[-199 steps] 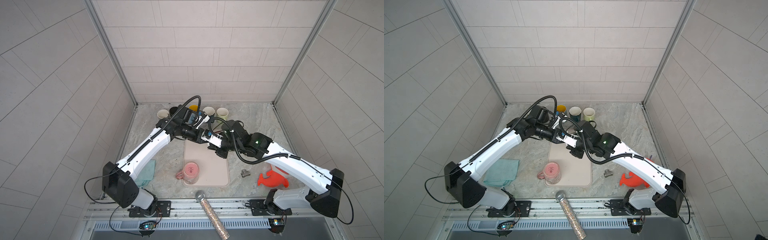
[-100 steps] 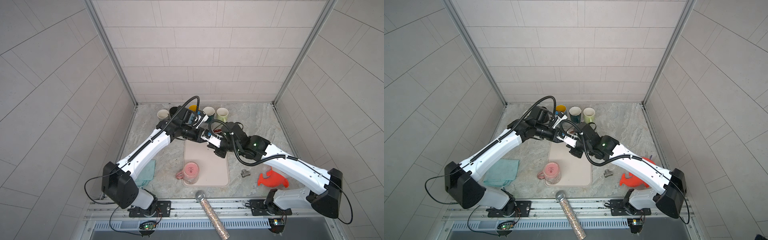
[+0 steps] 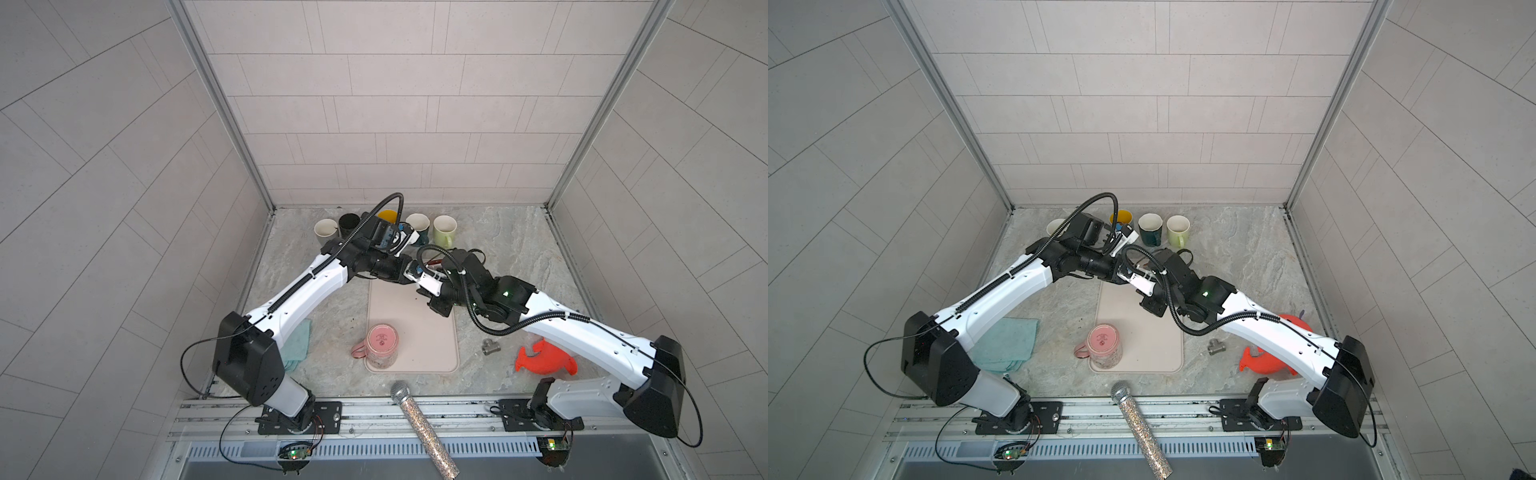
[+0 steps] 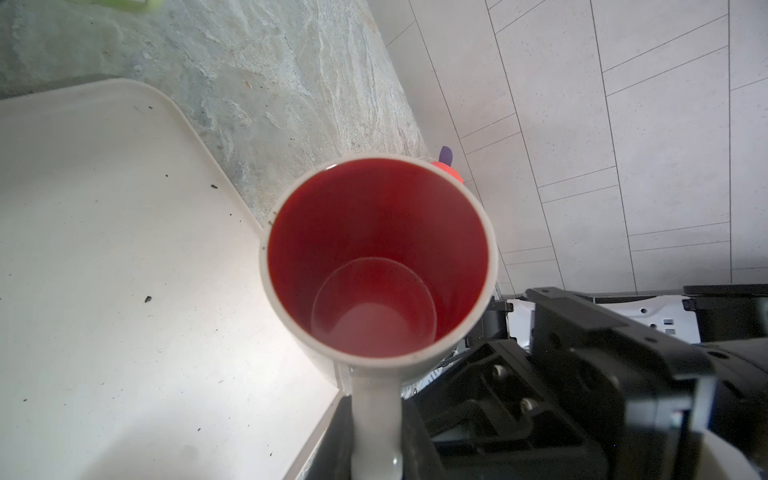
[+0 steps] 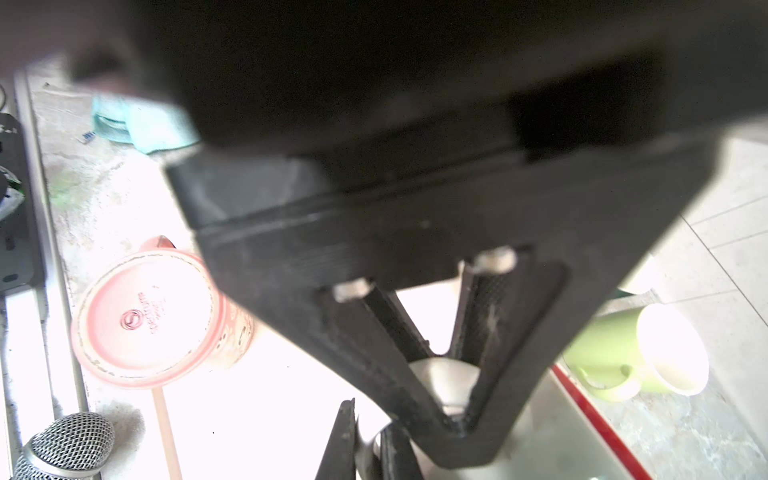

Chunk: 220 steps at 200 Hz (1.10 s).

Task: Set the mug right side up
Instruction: 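Carry the white mug toward the grey mug with the left gripper while the right withdraws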

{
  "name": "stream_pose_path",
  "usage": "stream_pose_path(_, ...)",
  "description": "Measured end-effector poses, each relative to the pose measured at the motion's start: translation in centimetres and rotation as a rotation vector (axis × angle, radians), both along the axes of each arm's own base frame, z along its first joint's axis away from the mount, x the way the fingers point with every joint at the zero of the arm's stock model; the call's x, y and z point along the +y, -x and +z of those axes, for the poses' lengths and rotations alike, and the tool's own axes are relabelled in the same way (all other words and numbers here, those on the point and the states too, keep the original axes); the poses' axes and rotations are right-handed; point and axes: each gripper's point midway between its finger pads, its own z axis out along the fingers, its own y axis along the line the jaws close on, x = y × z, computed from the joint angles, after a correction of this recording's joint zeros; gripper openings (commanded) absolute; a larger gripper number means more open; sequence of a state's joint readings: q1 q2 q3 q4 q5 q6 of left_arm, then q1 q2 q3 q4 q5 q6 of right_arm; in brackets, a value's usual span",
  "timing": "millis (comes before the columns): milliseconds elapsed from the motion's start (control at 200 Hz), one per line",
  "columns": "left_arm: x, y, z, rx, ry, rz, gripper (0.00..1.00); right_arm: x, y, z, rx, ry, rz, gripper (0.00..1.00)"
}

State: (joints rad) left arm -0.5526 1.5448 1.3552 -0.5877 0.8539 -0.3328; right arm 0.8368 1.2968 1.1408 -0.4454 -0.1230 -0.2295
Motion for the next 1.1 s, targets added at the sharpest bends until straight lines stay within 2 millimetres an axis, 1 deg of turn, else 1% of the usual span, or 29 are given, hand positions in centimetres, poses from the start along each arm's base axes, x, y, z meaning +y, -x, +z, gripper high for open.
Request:
stream_pose_path(135, -0.3, -0.4, -1.5, 0.015, -0.030, -0.001, 0.00, -0.3, -0.2, -0.8, 0.008, 0.026, -0.012, 0.18)
stream_pose_path(235, -0.2, -1.0, -3.5, 0.036, -0.077, 0.007, 0.00, -0.2, -0.2, -1.0, 0.007, 0.028, -0.013, 0.20)
stream_pose_path(375, 0.2, -0.4, -6.8, 0.128, -0.154, -0.012, 0.00, 0.3, -1.5, 0.6, -0.056, -0.026, -0.037, 0.22)
stream_pose_path(455, 0.4, -0.1, -7.8, 0.160, -0.181, -0.018, 0.00, 0.2, -2.0, 0.9, -0.070, -0.037, -0.049, 0.22)
stream_pose_path(575, 0.6, 0.0, -7.9, 0.169, -0.188, -0.017, 0.00, 0.2, -2.2, 1.1, -0.079, -0.043, -0.057, 0.22)
stream_pose_path(706, 0.6, -0.6, -7.4, 0.153, -0.176, -0.009, 0.00, 0.0, -2.4, 1.2, -0.082, -0.042, -0.066, 0.22)
stream_pose_path(806, 0.8, -1.1, -7.4, 0.152, -0.178, 0.004, 0.00, -0.3, -2.5, 1.0, -0.079, -0.033, -0.078, 0.22)
stream_pose_path(976, 1.9, -2.6, -7.9, 0.146, -0.190, 0.051, 0.00, -1.3, -2.2, 0.7, -0.071, -0.022, -0.105, 0.22)
stream_pose_path(1101, 3.0, -3.9, -8.0, 0.133, -0.197, 0.096, 0.00, -2.4, -1.5, 1.1, -0.071, -0.028, -0.127, 0.22)
